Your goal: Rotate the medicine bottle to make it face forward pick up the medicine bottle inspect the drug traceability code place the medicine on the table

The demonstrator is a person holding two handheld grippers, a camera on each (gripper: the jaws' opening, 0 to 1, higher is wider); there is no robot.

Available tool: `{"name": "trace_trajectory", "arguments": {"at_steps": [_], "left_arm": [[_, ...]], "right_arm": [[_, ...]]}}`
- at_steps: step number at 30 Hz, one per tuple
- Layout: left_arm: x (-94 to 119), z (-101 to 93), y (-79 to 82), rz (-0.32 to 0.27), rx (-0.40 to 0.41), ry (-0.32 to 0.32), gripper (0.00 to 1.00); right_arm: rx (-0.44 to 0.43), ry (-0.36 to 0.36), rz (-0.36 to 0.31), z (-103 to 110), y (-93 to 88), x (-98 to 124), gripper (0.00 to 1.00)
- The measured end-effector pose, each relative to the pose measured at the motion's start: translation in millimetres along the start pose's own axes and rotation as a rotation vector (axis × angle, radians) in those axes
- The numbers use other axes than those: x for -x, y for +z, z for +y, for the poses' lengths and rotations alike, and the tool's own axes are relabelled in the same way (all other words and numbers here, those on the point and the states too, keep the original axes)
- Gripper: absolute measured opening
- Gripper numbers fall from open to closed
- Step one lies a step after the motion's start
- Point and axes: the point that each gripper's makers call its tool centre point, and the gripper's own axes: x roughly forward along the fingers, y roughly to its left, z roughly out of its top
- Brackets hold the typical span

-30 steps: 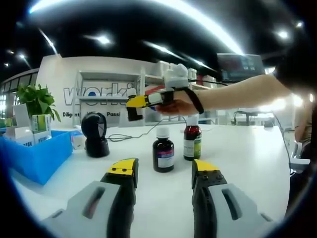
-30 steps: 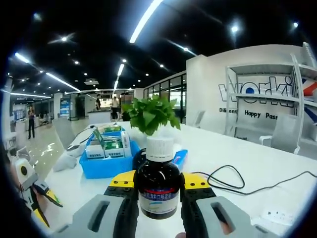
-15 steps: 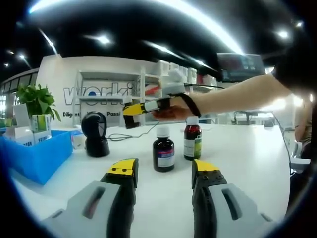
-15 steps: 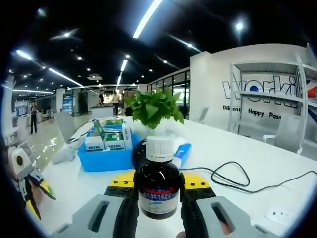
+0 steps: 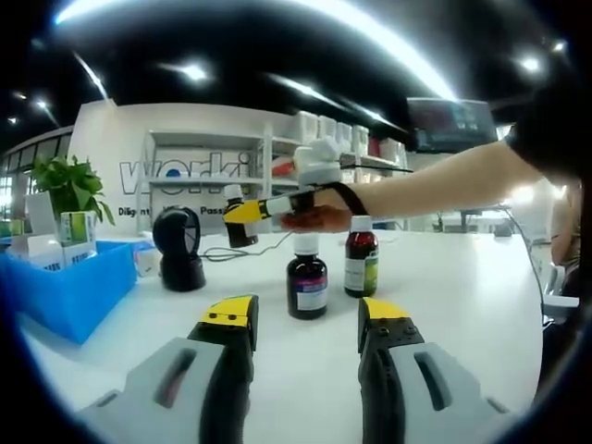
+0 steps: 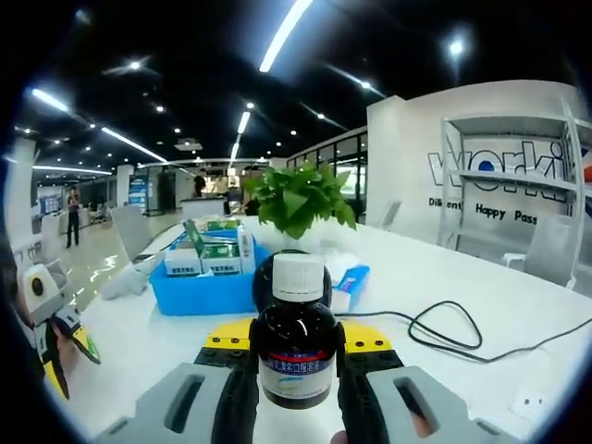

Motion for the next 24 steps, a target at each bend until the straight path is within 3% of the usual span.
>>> {"name": "trace_trajectory", "arguments": {"at_steps": [10, 16, 24], "left_arm": [[-0.4, -2.4, -0.4, 0.005, 0.001, 0.003, 0.34], [-0.7, -2.1, -0.8, 0.007, 0.004, 0.006, 0.34], [-1.7, -1.4, -1.2, 0.01, 0.005, 0.008, 0.34]], "right_arm": [[-0.034, 0.049, -0.034, 3.7, 0.6, 2.0, 0.28], [-0.1, 0.166, -0.094, 25.8, 8.5, 9.0, 0.28], [-0.093, 0.14, -0.075, 21.4, 0.9, 13.3, 0.28]]}}
